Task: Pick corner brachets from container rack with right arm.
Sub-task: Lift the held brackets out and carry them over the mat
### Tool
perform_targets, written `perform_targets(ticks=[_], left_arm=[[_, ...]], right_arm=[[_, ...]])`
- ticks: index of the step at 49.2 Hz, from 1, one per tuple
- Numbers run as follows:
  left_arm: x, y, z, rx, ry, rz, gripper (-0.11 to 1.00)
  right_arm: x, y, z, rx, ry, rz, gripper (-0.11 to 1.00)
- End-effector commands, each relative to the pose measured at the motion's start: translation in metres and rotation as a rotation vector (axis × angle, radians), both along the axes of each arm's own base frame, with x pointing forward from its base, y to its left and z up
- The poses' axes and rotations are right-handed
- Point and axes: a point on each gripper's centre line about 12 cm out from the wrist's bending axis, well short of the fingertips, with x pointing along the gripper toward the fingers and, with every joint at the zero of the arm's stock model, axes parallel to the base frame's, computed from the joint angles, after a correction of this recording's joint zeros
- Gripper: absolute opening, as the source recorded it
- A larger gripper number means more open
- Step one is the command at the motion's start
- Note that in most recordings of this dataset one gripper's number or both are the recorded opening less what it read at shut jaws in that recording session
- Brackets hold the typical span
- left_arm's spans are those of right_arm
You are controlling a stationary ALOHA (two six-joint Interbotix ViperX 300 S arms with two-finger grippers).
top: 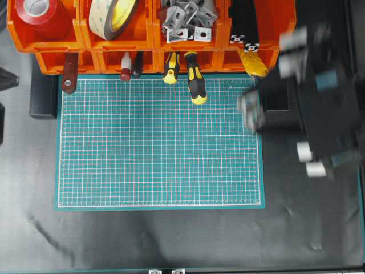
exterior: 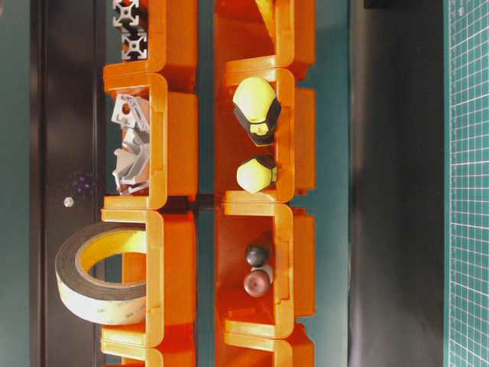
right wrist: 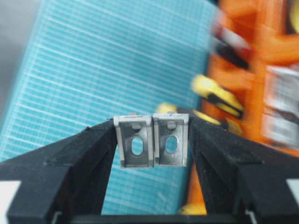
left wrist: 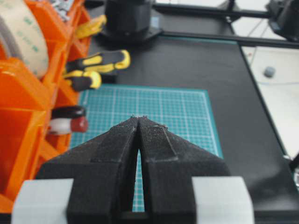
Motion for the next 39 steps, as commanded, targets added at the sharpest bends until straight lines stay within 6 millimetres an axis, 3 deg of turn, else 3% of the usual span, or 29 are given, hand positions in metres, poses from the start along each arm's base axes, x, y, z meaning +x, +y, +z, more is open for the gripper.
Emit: perform_targets(ticks=[1, 9, 15, 27, 39], left_arm=[[-0.002, -0.003, 0.014, 0.014, -0.037, -0.02, 0.01], [-0.005, -0.005, 0.015, 0.016, -0.045, -0.035, 0.01], [-0.007, -0.006, 0.018, 0.02, -0.055, -0.042, 0.01], [-0.007, -0.006, 0.017, 0.015, -0.051, -0.04, 0.01], [-0.007, -0.006, 0.018, 0.018, -0.055, -0.04, 0.01]], right_arm=[[0.001, 0.013, -0.018, 0.046, -0.051, 0.037, 0.48], [0.017, 0.031, -0.045, 0.131, -0.108, 0.062, 0.48], [0.031, 0.042, -0.078, 0.116, -0.058, 0.084, 0.48], [0.059, 0.048, -0.144, -0.019, 0.09, 0.114, 0.48], [0.096, 0.049, -0.191, -0.151, 0.168, 0.151, 0.48]])
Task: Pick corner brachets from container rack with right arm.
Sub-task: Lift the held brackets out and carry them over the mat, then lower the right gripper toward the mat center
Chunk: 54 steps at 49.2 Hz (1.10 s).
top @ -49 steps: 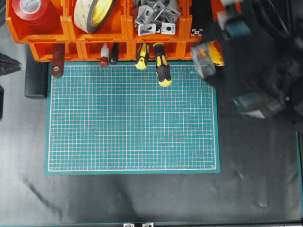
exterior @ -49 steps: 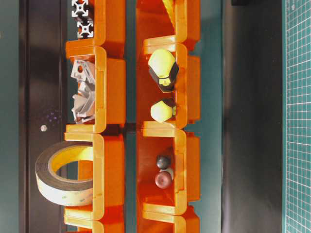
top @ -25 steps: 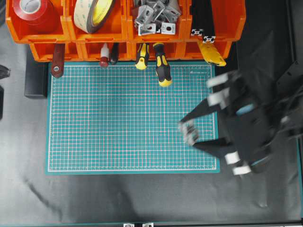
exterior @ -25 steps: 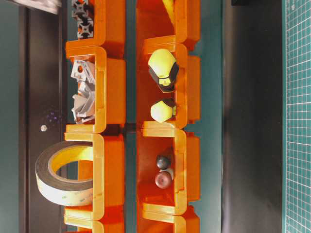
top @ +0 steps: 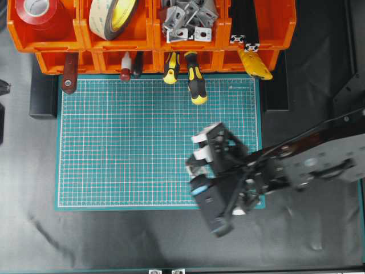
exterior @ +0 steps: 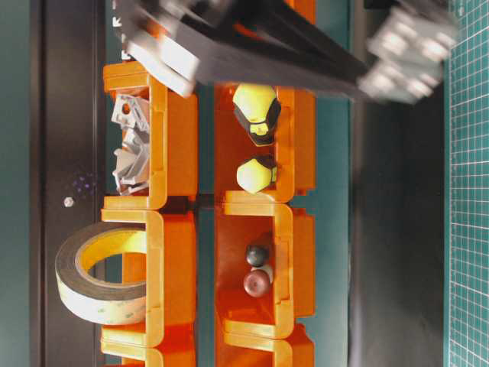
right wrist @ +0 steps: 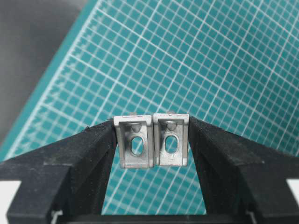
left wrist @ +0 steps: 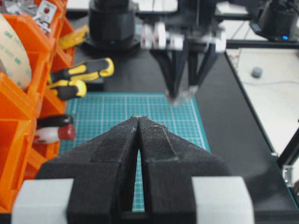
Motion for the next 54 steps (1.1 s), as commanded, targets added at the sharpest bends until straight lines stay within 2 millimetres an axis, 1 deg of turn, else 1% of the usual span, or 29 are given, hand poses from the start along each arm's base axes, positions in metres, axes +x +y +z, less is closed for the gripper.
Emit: perform_targets(ticks=[1, 9, 12, 20, 30, 40, 46, 54], left_arm=[[0.0, 0.0, 0.013, 0.004, -0.034, 0.0, 0.01], [0.0, 0.0, 0.013, 0.004, -0.034, 0.0, 0.01], [0.0, 0.0, 0.013, 0.002, -0.032, 0.0, 0.01], [0.0, 0.0, 0.012, 0.002, -0.031, 0.0, 0.01], [0.001, 0.0, 0.01, 0.006, -0.022, 0.0, 0.01], [0.001, 0.0, 0.01, 0.006, -0.02, 0.0, 0.01], [0.001, 0.0, 0.009, 0.009, -0.016, 0.0, 0.01], [0.001, 0.0, 0.006, 0.011, 0.007, 0.001, 0.01]], right_arm=[[0.021, 0.003, -0.002, -0.022, -0.028, 0.017, 0.48], [0.037, 0.001, -0.023, -0.053, -0.014, 0.029, 0.48], [0.042, 0.0, -0.026, -0.05, -0.018, 0.027, 0.48], [0.05, -0.005, -0.029, -0.031, -0.038, 0.014, 0.48], [0.051, -0.016, -0.036, -0.027, -0.029, -0.009, 0.48], [0.056, -0.017, -0.043, 0.003, -0.056, 0.001, 0.48], [0.058, -0.016, -0.043, 0.011, -0.065, 0.003, 0.48], [0.06, -0.02, -0.044, 0.021, -0.064, -0.02, 0.49]])
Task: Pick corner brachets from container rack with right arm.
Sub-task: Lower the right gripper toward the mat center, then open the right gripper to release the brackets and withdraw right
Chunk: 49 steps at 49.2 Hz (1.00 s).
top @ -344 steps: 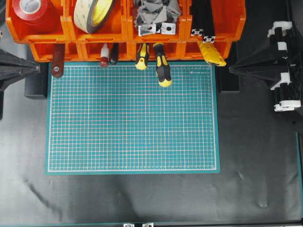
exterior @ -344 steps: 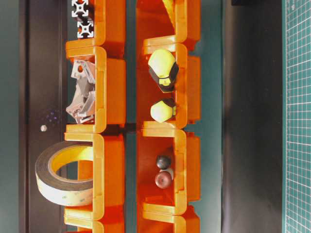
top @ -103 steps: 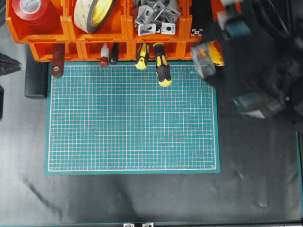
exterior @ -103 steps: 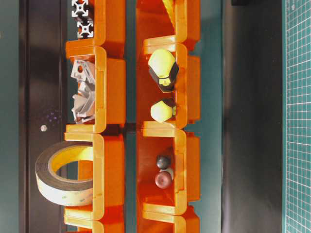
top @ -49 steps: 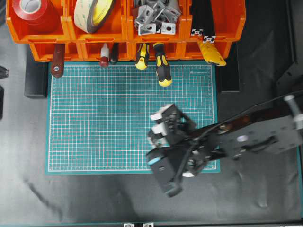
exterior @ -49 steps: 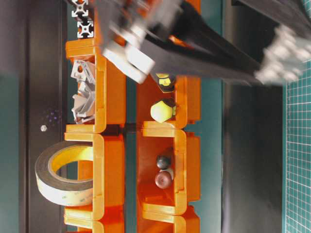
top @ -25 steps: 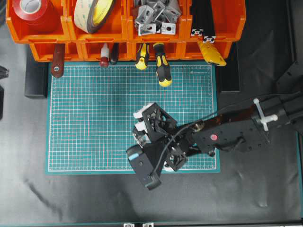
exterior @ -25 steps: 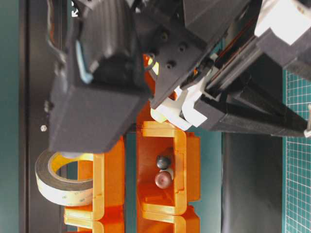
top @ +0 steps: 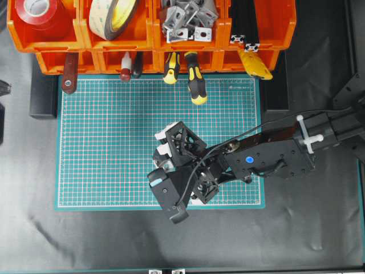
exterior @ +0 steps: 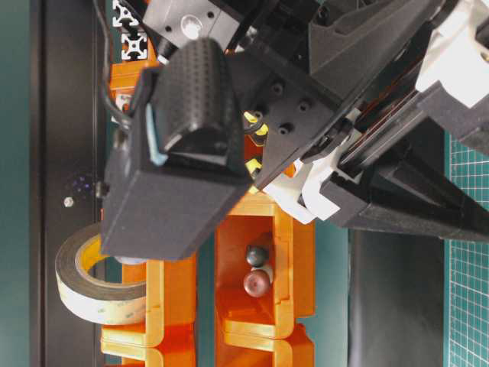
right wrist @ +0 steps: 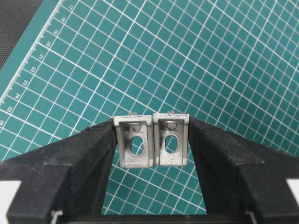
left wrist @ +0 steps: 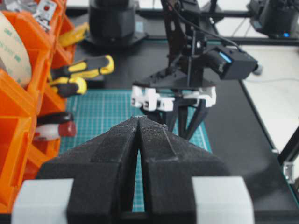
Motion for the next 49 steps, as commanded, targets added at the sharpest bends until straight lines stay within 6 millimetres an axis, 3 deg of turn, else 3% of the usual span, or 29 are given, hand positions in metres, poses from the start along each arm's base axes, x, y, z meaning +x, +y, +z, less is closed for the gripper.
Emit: perform_targets(ticks=[1, 6, 9, 24, 39, 49], left_arm=[[0.002, 0.0, 0.008, 0.004, -0.009, 0.0, 0.01], [0.002, 0.0, 0.008, 0.004, -0.008, -0.002, 0.01], [0.002, 0.0, 0.008, 0.005, -0.01, -0.001, 0.01], [0.002, 0.0, 0.007, 0.004, -0.005, 0.0, 0.01], [-0.001, 0.0, 0.009, 0.007, -0.01, -0.002, 0.01], [-0.005, 0.0, 0.009, 0.007, -0.011, -0.001, 0.01]], right_arm=[[0.006, -0.002, 0.012, 0.026, -0.037, -0.02, 0.51], [0.007, -0.005, 0.013, 0.052, -0.042, -0.058, 0.76], [0.008, -0.006, 0.013, 0.065, -0.044, -0.077, 0.84], [-0.002, -0.002, 0.024, 0.152, -0.061, -0.171, 0.83], [-0.048, 0.02, 0.097, 0.317, -0.197, -0.186, 0.82], [-0.083, 0.019, 0.14, 0.431, -0.298, -0.183, 0.82]])
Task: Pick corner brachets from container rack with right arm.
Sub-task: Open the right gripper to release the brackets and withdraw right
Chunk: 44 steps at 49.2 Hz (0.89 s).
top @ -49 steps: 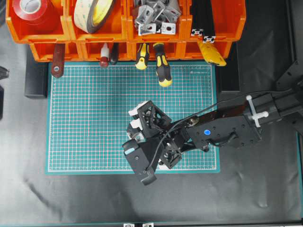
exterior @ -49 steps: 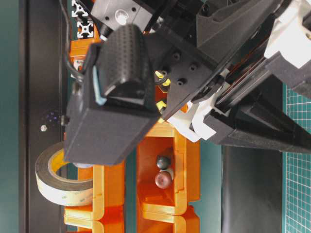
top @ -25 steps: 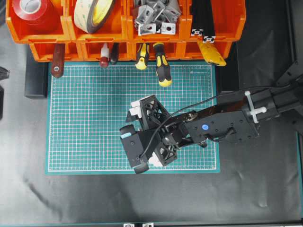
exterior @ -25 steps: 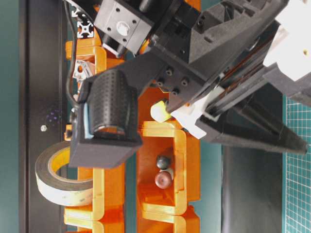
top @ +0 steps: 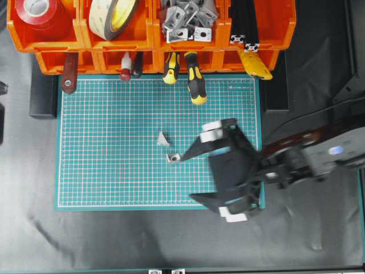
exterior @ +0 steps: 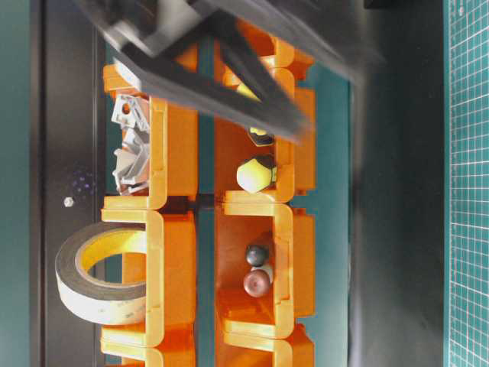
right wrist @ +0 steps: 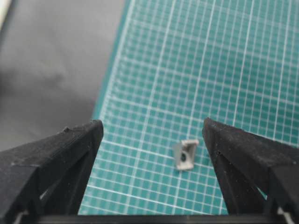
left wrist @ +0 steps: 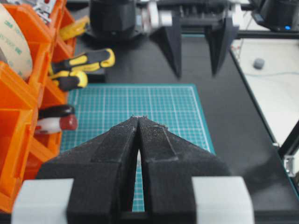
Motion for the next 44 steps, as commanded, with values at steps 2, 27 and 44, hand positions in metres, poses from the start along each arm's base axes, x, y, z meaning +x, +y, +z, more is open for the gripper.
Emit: perform_targets(ticks=[2, 27, 44], left_arm=[[0.0, 0.0, 0.009, 0.005, -0.019, -0.001, 0.01], [-0.005, -0.003, 0.011, 0.036, -0.027, -0.026, 0.01], [-0.005, -0.003, 0.011, 0.034, -0.029, -0.025, 0.01]], right_arm=[[-0.021, -0.001, 0.041, 0.075, -0.123, 0.017, 0.82], [-0.123, -0.04, 0.102, 0.214, -0.437, 0.059, 0.82], [-0.175, -0.073, 0.111, 0.226, -0.515, -0.017, 0.81]])
